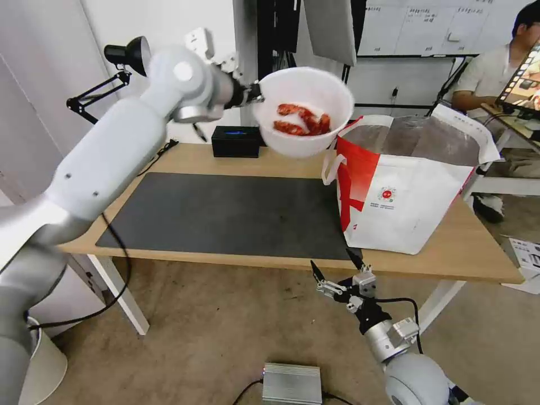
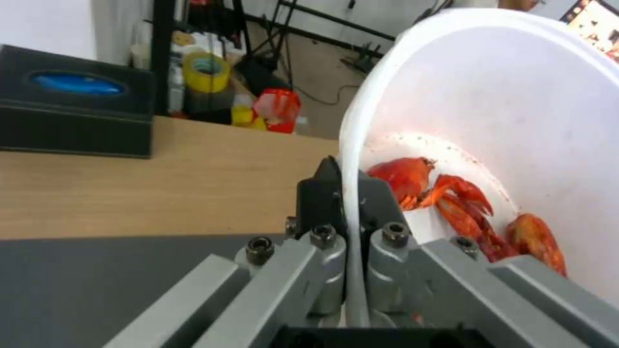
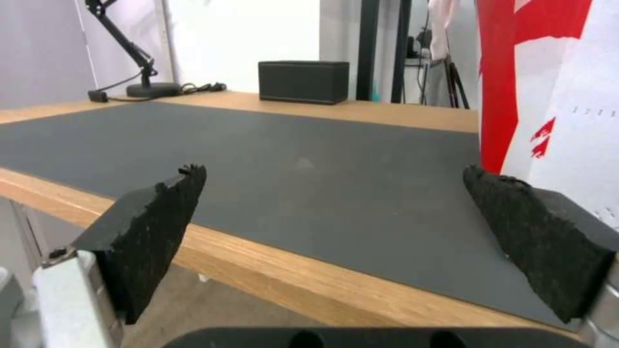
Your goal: Pick up the trash from the table and place it into the takeout bag.
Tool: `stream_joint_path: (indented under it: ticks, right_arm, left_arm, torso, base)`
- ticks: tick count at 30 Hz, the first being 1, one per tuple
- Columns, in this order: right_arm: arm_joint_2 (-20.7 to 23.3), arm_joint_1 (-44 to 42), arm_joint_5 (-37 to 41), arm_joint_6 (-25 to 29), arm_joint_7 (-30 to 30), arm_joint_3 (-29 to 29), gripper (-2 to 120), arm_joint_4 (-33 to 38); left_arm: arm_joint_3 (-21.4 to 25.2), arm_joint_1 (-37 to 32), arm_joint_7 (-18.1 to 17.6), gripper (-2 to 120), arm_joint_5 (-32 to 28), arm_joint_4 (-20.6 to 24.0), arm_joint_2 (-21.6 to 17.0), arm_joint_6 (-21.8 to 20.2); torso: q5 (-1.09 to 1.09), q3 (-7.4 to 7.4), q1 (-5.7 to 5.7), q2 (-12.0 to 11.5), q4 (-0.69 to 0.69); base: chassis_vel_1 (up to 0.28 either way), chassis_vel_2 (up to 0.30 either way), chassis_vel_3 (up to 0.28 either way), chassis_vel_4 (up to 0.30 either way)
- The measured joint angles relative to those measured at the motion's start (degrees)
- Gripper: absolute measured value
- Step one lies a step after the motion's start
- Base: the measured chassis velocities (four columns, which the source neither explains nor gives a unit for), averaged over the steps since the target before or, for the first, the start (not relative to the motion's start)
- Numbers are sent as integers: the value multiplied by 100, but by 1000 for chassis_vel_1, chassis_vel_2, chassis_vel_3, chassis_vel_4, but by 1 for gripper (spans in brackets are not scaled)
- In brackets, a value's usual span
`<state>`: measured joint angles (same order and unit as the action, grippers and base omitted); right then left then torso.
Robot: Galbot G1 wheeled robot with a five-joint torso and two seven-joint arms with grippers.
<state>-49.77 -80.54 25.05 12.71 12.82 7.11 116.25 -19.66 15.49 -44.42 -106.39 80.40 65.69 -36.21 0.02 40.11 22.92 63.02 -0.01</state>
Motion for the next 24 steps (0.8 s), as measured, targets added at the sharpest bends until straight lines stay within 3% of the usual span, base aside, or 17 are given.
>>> stream_joint_path:
  ticks: [2, 4, 16, 24]
  right_arm:
    - [0, 0, 0, 0, 0, 0, 100, 0]
    - [0, 0, 0, 0, 0, 0, 100, 0]
    - [0, 0, 0, 0, -1, 0, 100, 0]
    - [0, 0, 0, 0, -1, 0, 100, 0]
  left_arm:
    - [4, 31, -51, 0, 1, -101, 103, 12]
    - [-29, 139, -122, 0, 8, -409, 443, 97]
    - [-11, 261, -154, 0, 299, -1076, 1365, 190]
    - [165, 279, -198, 0, 630, -1605, 2222, 251]
  torso:
    - [0, 0, 0, 0, 0]
    - [-1, 0, 0, 0, 0]
    - [-1, 0, 0, 0, 0]
    - [0, 0, -1, 1, 0]
  base:
    - [0, 0, 0, 0]
    - [0, 0, 0, 0]
    - [0, 0, 0, 0]
    - [0, 0, 0, 0]
